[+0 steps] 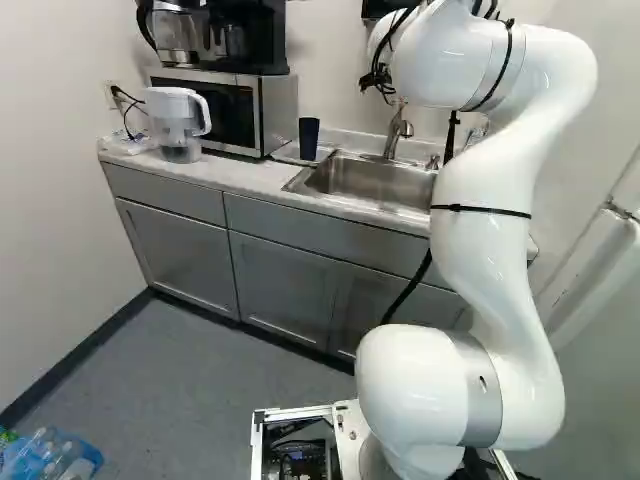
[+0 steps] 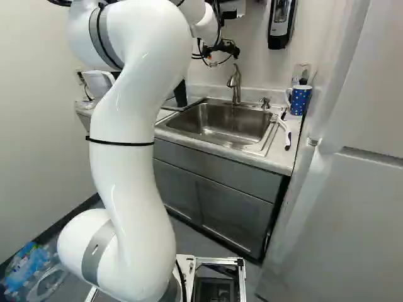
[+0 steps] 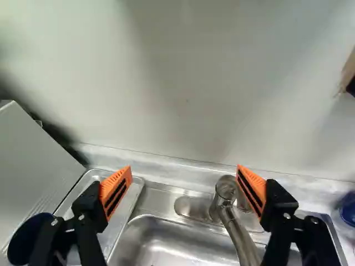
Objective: Rinse the cup and place it in the tray
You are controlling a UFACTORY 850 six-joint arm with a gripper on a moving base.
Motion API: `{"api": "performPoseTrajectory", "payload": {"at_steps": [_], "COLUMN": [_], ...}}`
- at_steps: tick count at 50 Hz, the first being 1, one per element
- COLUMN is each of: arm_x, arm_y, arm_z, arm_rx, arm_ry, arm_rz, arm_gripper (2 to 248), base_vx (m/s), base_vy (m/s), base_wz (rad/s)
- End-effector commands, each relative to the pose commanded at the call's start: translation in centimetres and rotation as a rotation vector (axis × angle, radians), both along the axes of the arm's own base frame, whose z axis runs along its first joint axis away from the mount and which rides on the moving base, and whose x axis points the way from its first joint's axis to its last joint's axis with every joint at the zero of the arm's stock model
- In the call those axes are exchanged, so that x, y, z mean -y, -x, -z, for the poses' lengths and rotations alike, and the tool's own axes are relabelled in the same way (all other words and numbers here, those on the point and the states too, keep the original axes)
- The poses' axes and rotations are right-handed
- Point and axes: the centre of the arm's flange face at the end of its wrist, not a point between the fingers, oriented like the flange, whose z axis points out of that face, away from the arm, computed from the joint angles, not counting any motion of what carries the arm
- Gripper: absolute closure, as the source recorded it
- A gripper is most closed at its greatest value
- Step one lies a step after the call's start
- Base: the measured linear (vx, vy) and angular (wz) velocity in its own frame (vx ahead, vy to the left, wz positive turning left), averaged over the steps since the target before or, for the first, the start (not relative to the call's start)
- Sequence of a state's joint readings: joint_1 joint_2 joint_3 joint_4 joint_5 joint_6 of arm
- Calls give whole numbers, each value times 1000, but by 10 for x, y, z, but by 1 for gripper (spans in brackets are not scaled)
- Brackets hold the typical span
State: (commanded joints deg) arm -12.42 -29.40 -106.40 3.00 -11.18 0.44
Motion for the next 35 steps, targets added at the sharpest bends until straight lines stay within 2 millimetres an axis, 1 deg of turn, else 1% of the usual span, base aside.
{"api": "performPoseTrajectory", "payload": {"at_steps": [9, 28, 35], "arm_x": [0, 1, 1], "arm_y": [0, -4, -4], "arm_z": [3, 23, 23], "arm_rx": [-5, -39, -39], "arm_ry": [-1, -9, -9], "arm_rz": [0, 0, 0], "arm_gripper": [3, 3, 3], "base_vx": [0, 0, 0], "base_vy": [0, 0, 0], "base_wz": [0, 0, 0]}}
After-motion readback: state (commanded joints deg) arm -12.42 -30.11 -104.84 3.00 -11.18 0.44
